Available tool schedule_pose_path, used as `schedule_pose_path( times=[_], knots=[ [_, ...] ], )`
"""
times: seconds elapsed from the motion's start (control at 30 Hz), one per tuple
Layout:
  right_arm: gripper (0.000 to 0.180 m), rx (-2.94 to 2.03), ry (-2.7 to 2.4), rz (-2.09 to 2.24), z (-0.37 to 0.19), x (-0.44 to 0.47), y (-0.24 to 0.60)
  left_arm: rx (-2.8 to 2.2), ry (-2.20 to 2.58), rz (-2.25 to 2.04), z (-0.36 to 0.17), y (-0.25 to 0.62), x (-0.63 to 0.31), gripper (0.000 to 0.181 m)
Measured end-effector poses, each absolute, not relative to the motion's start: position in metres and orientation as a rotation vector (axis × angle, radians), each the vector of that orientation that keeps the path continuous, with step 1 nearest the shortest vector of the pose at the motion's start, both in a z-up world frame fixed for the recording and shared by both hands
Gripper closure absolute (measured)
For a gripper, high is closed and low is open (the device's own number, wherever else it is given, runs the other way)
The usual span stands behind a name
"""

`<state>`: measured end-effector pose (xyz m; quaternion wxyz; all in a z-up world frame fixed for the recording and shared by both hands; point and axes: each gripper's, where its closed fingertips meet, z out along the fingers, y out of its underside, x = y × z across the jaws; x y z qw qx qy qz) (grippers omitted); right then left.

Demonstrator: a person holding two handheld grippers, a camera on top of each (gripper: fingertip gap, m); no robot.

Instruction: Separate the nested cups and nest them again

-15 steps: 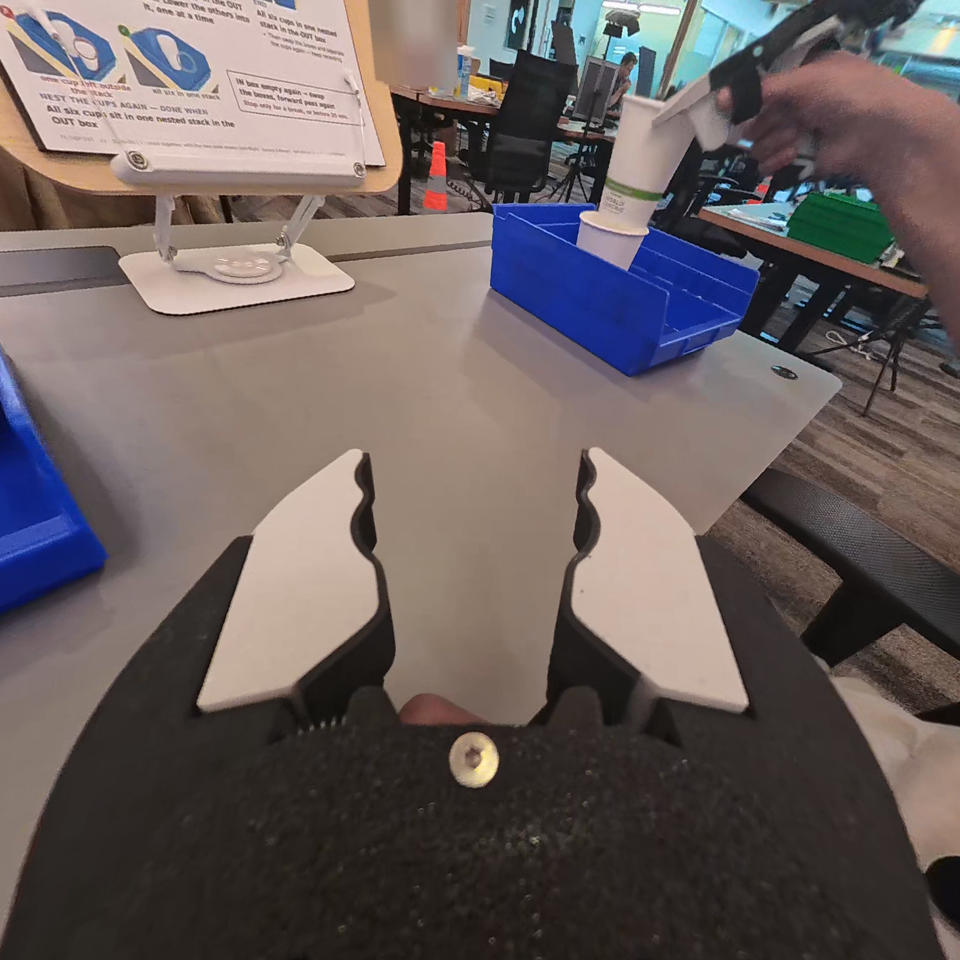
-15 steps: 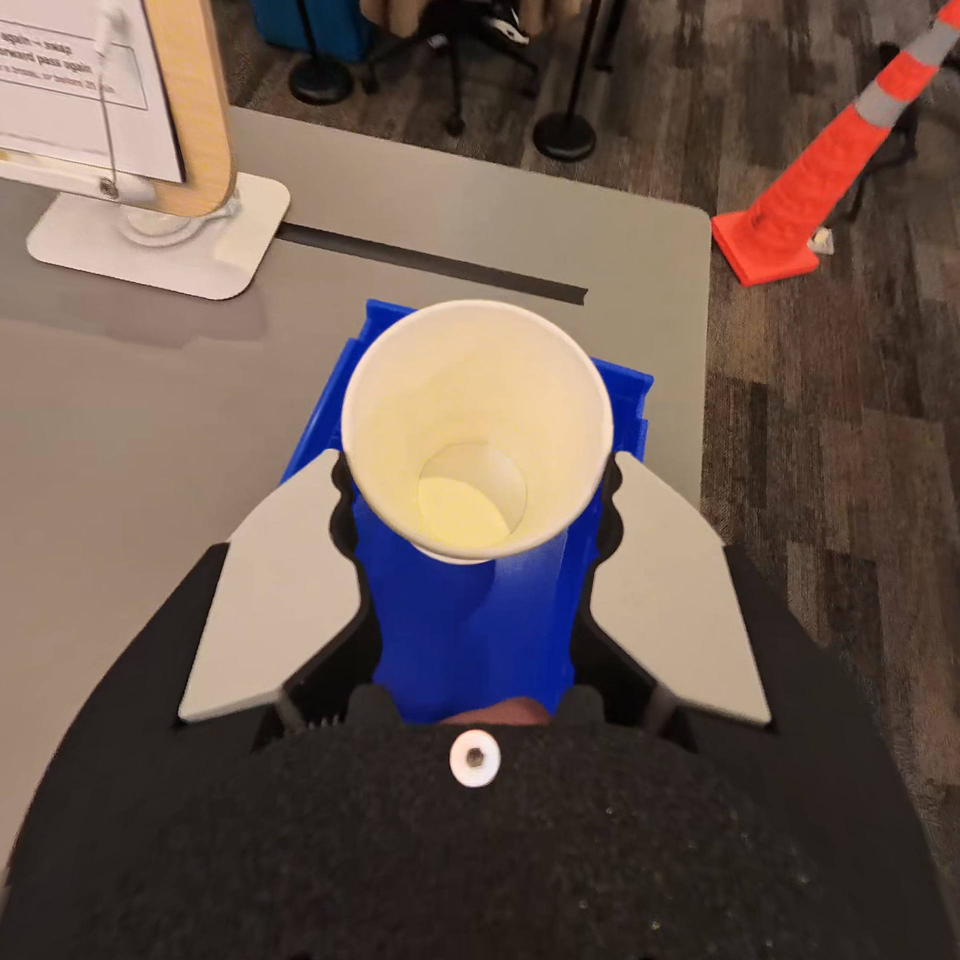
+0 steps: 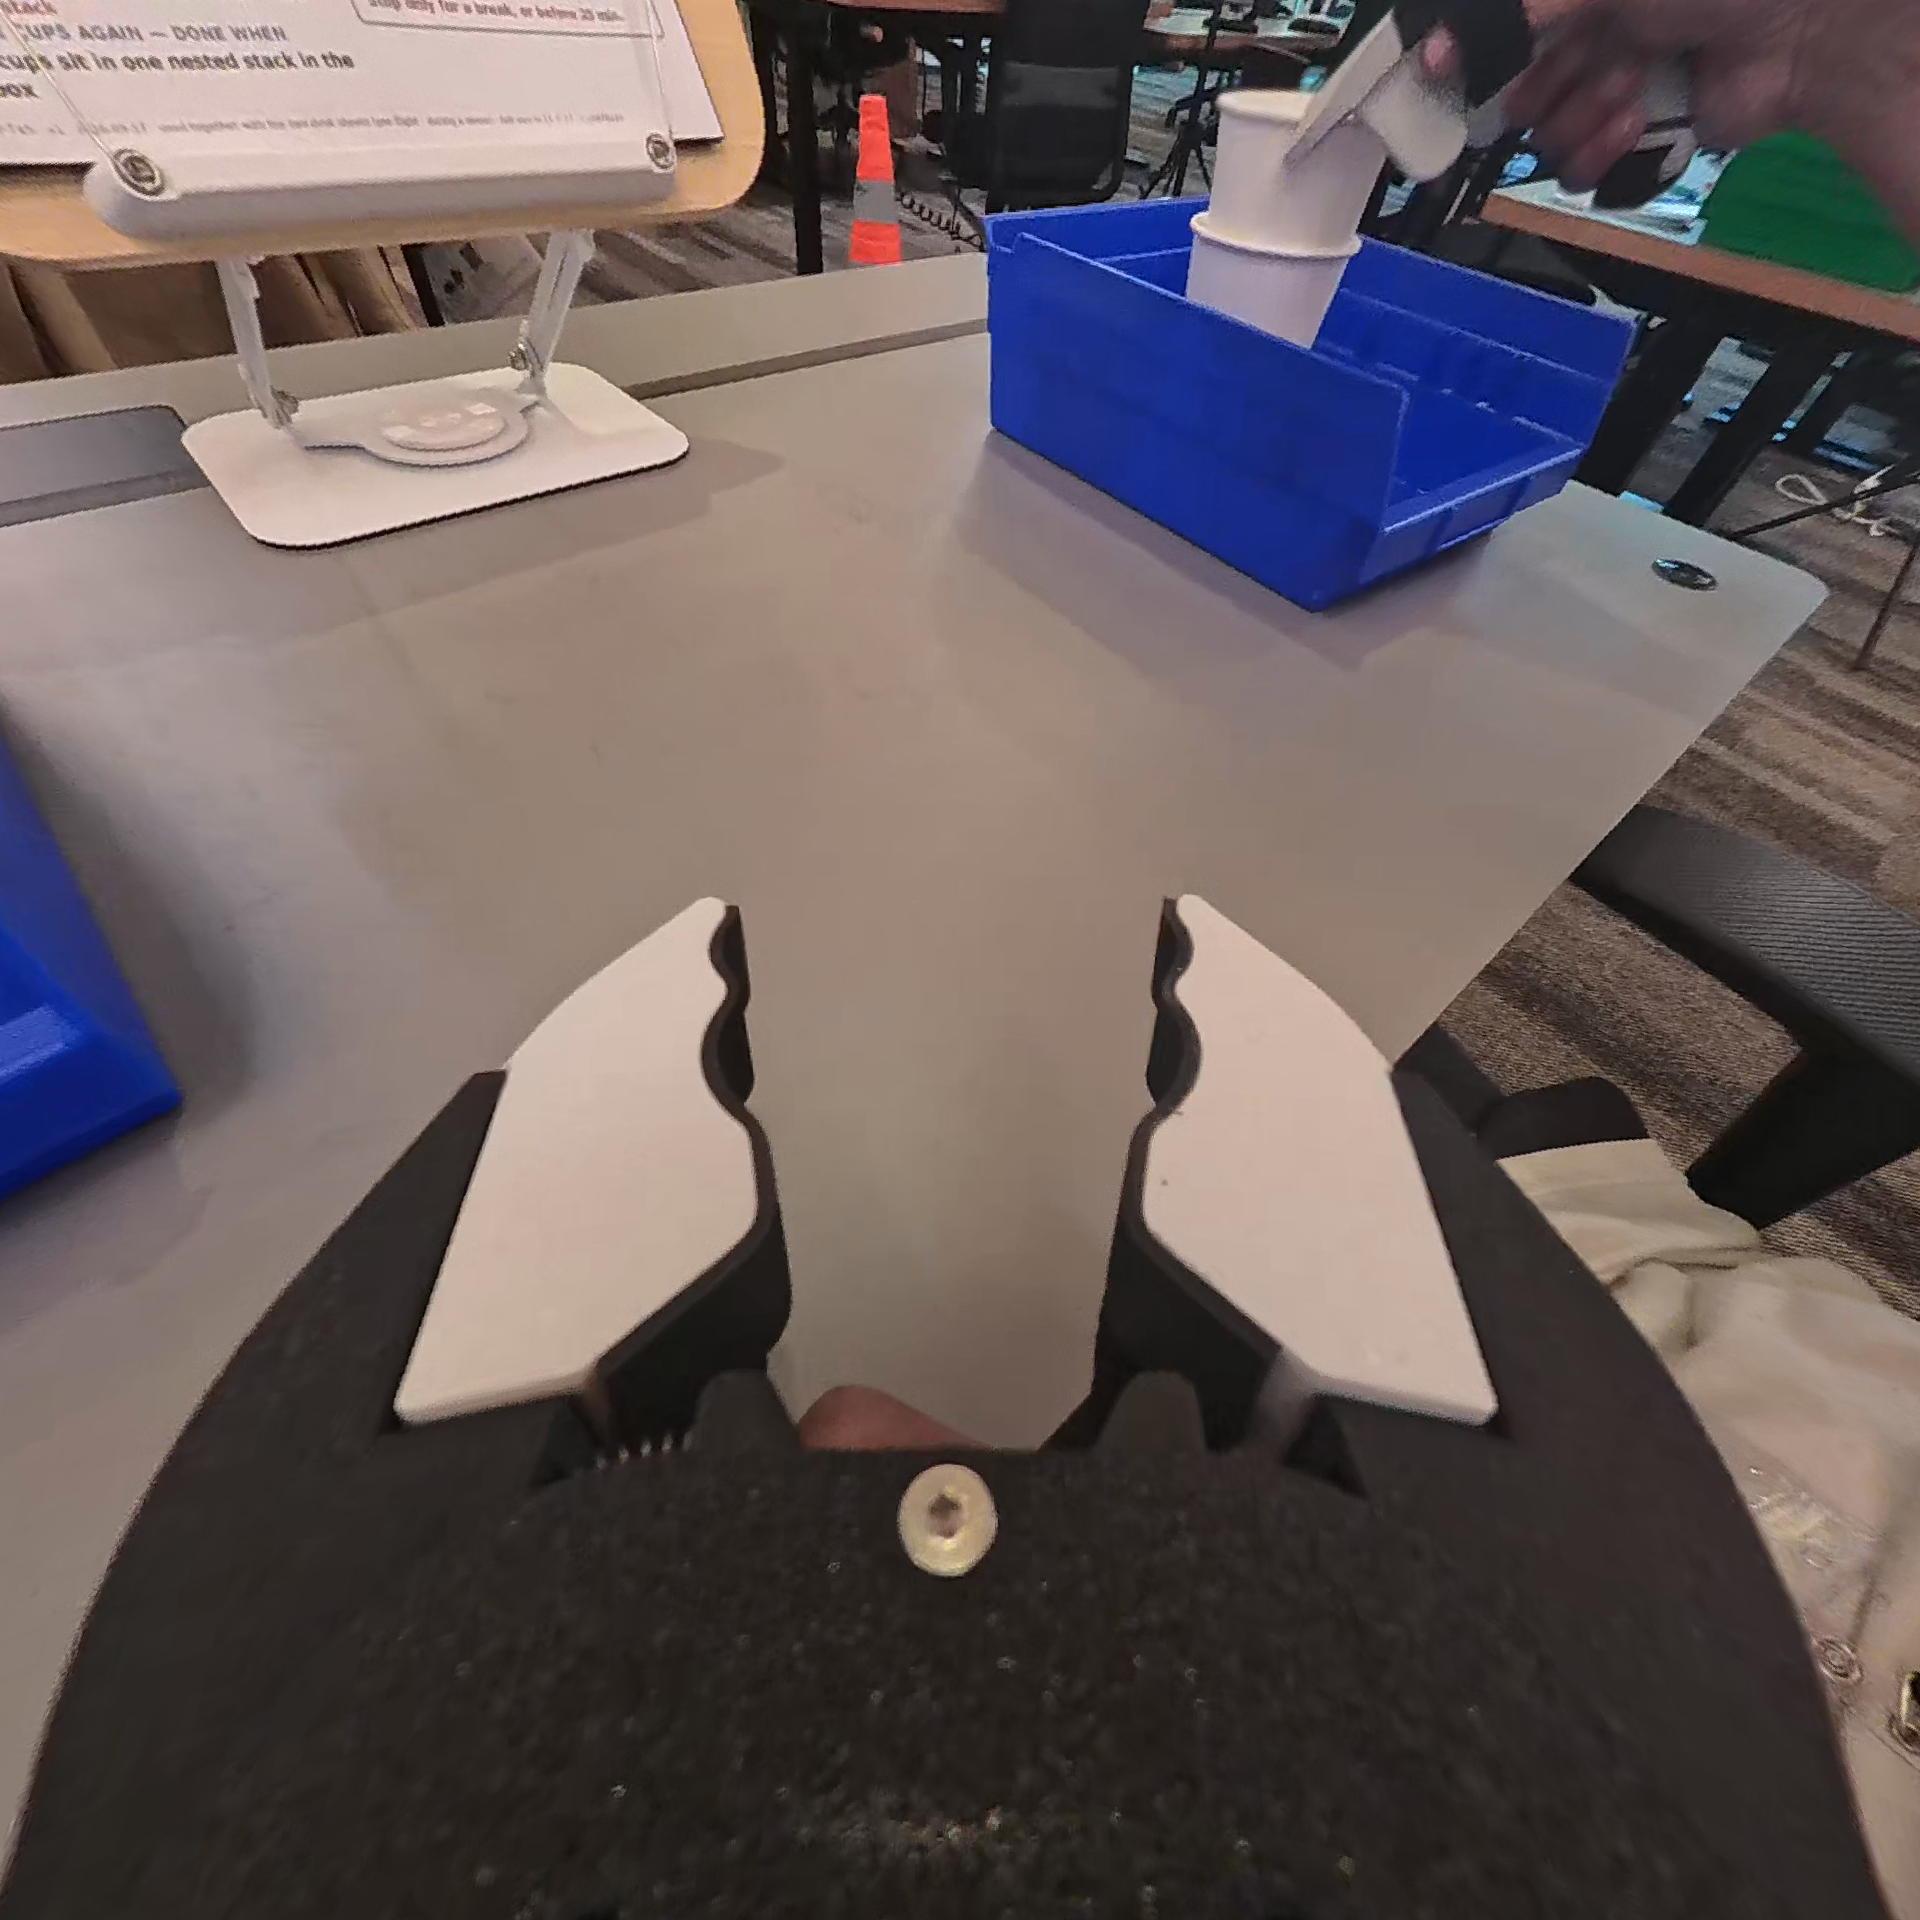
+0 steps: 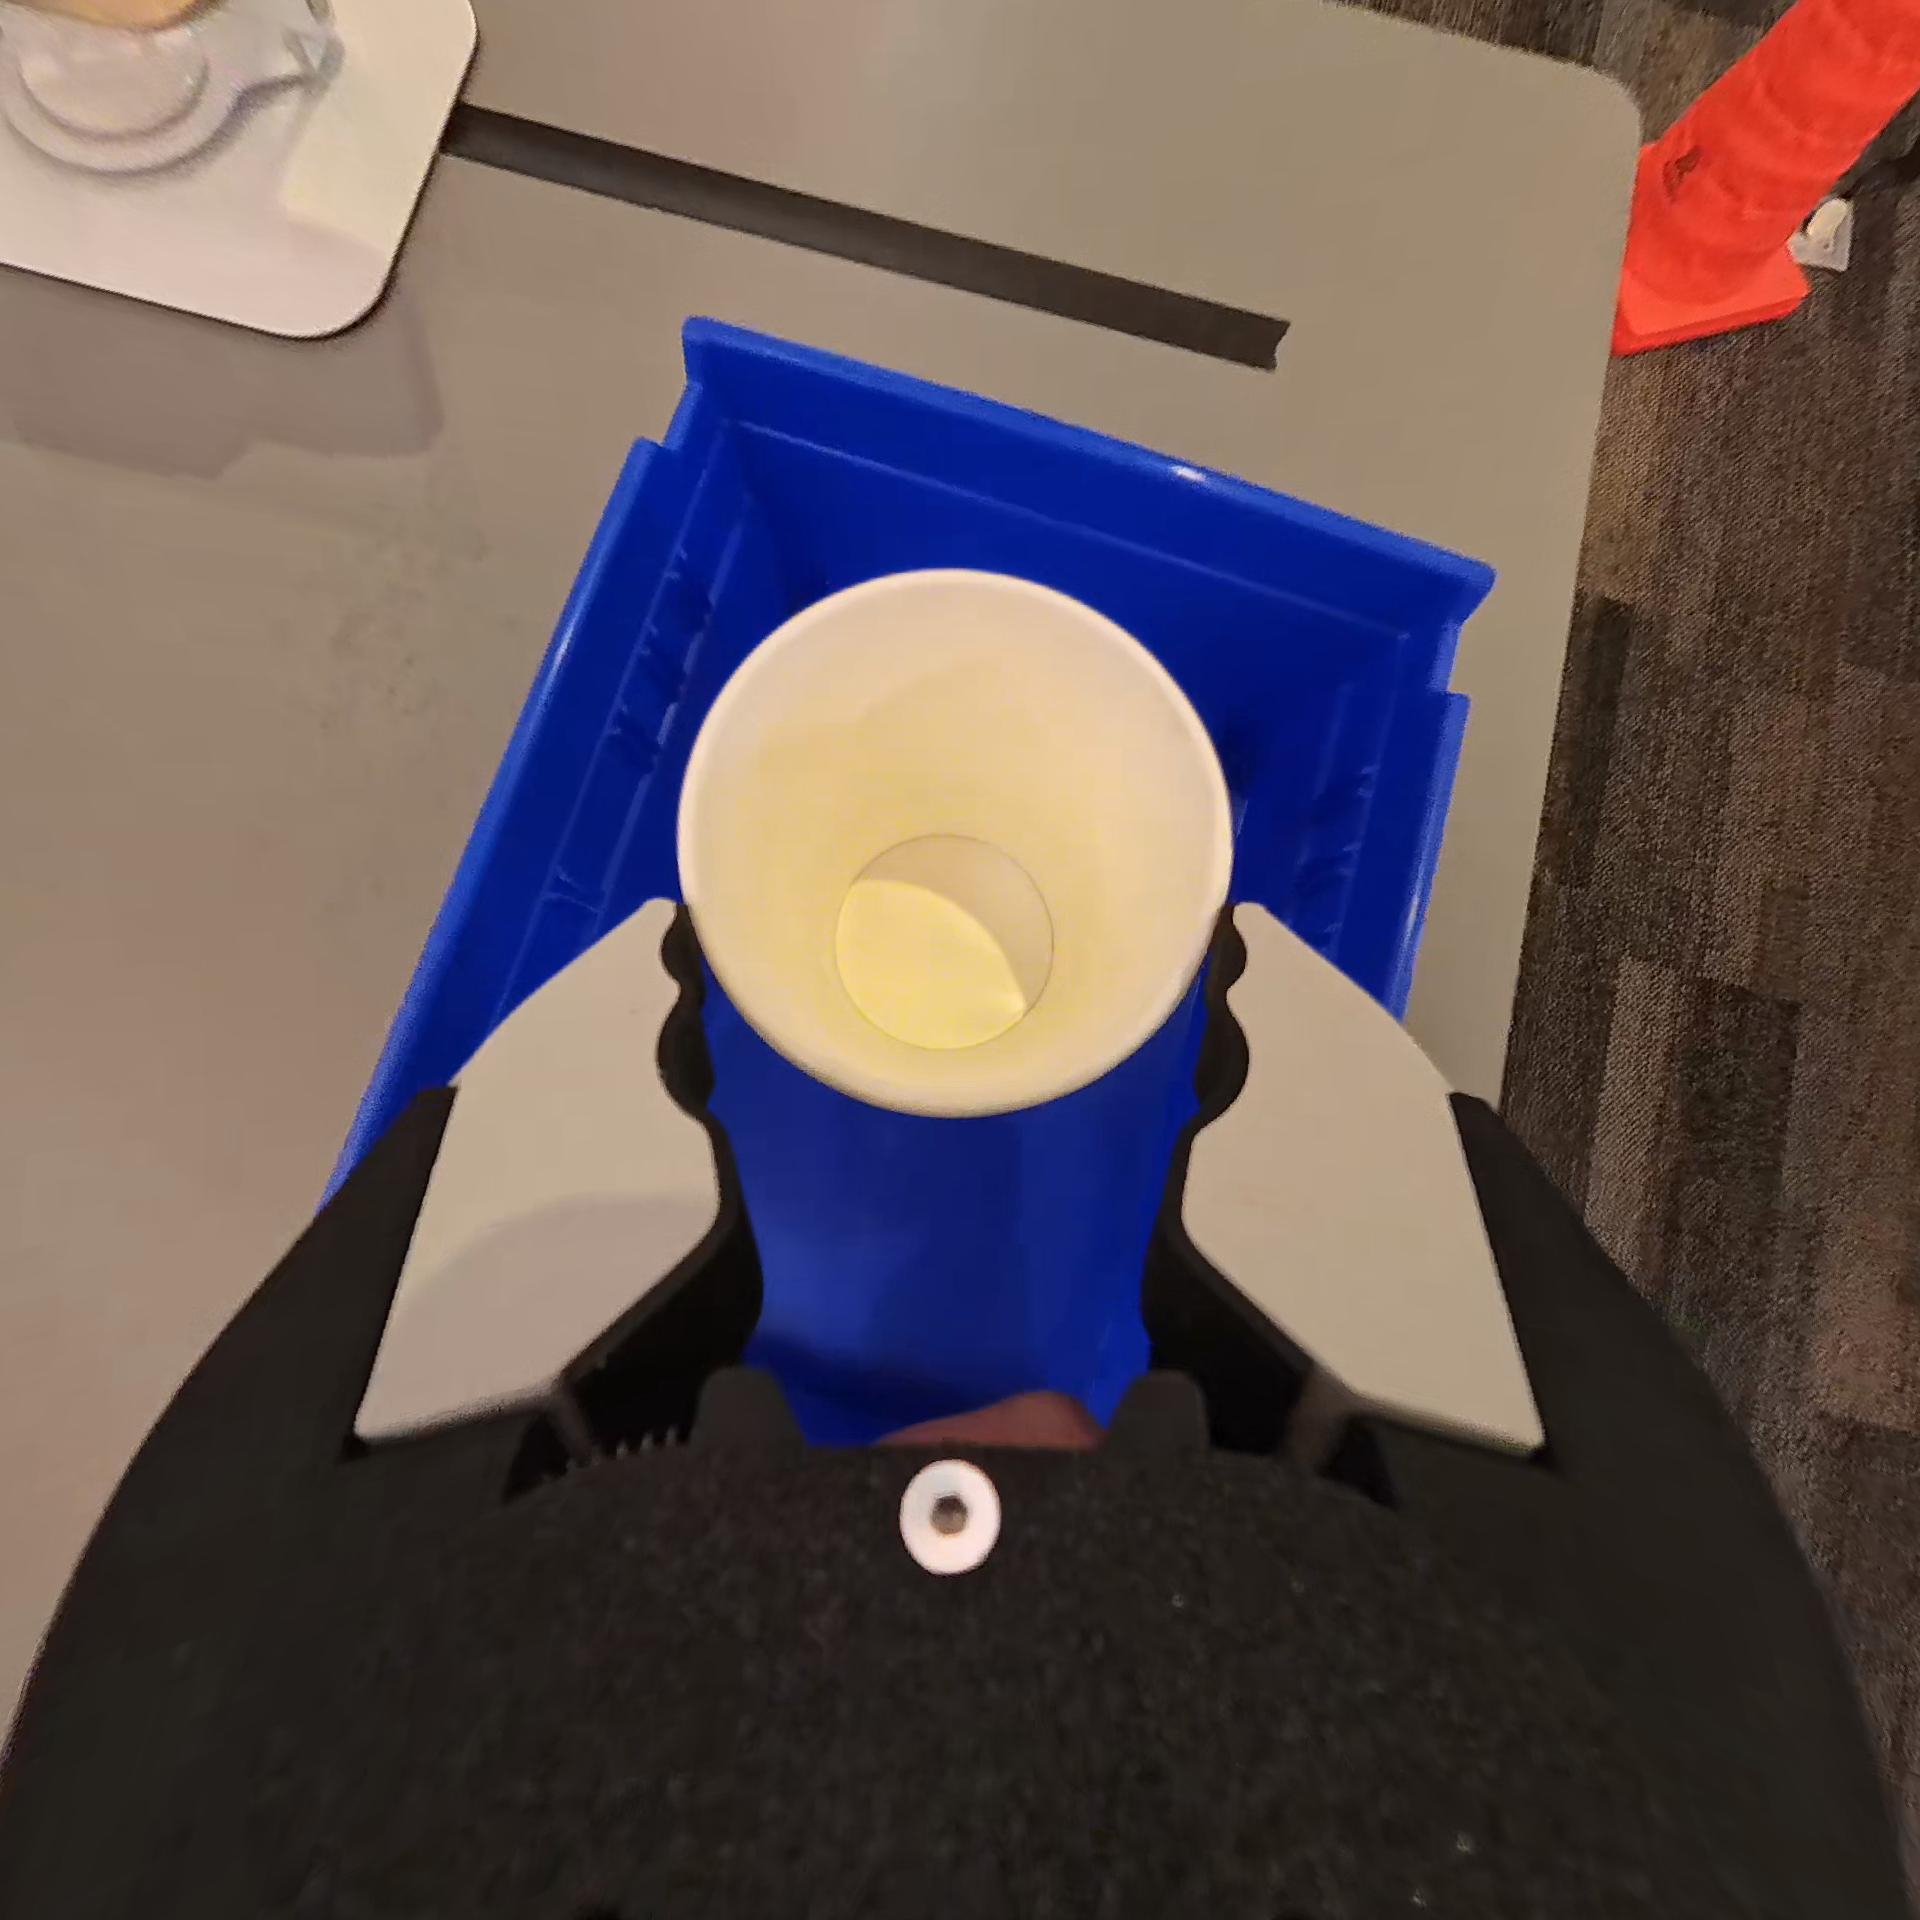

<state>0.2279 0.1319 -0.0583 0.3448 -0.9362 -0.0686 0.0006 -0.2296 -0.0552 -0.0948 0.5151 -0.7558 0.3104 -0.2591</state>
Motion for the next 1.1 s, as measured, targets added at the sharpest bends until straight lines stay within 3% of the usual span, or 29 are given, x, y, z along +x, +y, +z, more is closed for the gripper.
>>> schedule_pose_path(
  times=[0.67,0.97,1.1],
  knots=[
    [0.086,-2.523,-0.191,-0.016,-0.094,0.231,0.125,-1.846,0.797,-0.623,-0.106,-0.059,-0.222,0.106],
    [0.086,-2.153,-0.263,-0.11,-0.026,0.203,0.108,-1.867,0.787,-0.617,-0.111,-0.056,-0.222,0.105],
    [0.088,-1.893,-0.35,0.058,0.002,0.132,0.073,-1.863,0.728,-0.559,-0.107,-0.046,-0.232,0.105]
  ],
)
